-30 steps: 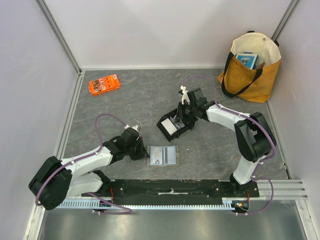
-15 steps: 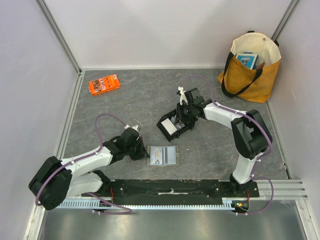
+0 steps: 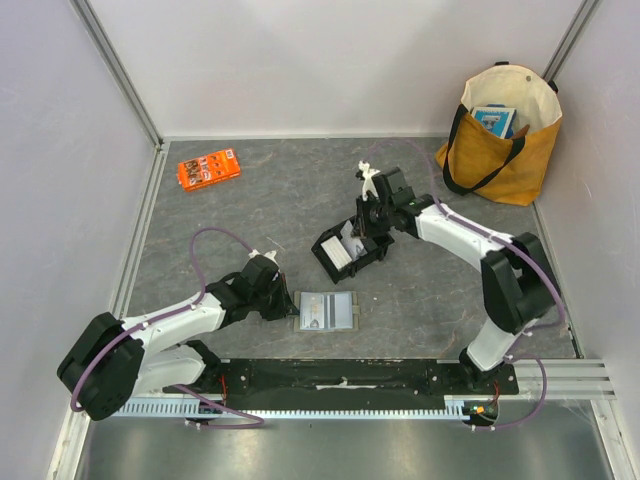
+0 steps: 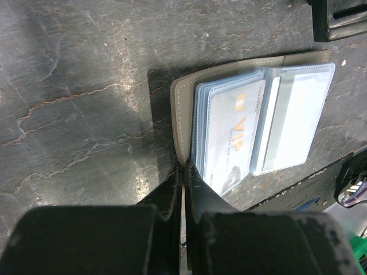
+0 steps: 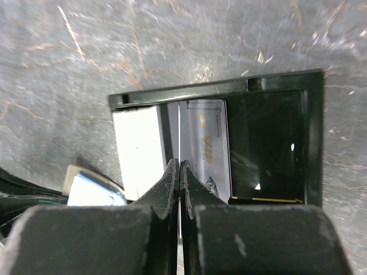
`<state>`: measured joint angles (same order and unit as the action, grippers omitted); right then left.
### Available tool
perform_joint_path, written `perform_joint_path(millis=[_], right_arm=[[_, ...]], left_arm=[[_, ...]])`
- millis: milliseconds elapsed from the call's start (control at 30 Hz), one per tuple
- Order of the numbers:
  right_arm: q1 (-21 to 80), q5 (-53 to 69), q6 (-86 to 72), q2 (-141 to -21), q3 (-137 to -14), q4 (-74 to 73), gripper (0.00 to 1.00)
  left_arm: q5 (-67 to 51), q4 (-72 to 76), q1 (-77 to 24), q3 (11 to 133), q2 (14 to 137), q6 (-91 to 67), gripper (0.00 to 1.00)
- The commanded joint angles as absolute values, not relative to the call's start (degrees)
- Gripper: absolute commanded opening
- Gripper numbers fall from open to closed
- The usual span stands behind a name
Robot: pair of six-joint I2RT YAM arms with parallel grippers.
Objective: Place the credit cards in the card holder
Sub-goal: Pick up the credit card from the storage box, then turn over the card slot in the card holder.
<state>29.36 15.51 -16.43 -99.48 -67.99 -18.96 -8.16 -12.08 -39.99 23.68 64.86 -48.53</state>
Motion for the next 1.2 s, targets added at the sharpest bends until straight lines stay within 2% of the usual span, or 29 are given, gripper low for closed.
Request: perform_joint_path(millis=[0,167,333,467,667,800,967,1167], right_arm=[[30.14,9.95,-15.99,-91.94,-68.91,-18.46,0.0],[32.34,3.79,-18.01,-88.51,-67.42,-18.19,0.0],[37.96,-8.94,-21.79,-85.52,-65.75,-17.75,0.0],[45.86,-27.29,-26.27,-81.84,-64.51,-17.93,0.0],[56.67,-44.11,-36.64,-79.37,-64.6,-23.29,0.0],[62.21,-44.22,-44.54,-77.96,-61.71,-22.86,0.0],[67.14,-37.62,-53.33,-76.99,-53.19,-11.19,0.0],[71.18,-37.7,-55.99,-81.03,-51.15,-4.49,0.0]], left_arm=[[-8.96,-11.08,-40.17,24.7,63.81,-47.37,0.02],[-8.96,-11.07,-40.17,24.61,63.46,-47.46,0.02],[-8.88,-11.42,-40.17,24.61,63.37,-47.55,0.02],[-8.88,-11.69,-40.25,24.7,63.37,-47.55,0.02],[-8.96,-11.69,-40.17,24.79,63.81,-47.55,0.02],[-9.32,-11.08,-40.17,24.87,63.54,-47.81,0.02],[-9.84,-10.64,-40.25,24.35,61.53,-48.34,0.02],[-11.25,-10.55,-40.17,23.56,58.45,-49.13,0.02]])
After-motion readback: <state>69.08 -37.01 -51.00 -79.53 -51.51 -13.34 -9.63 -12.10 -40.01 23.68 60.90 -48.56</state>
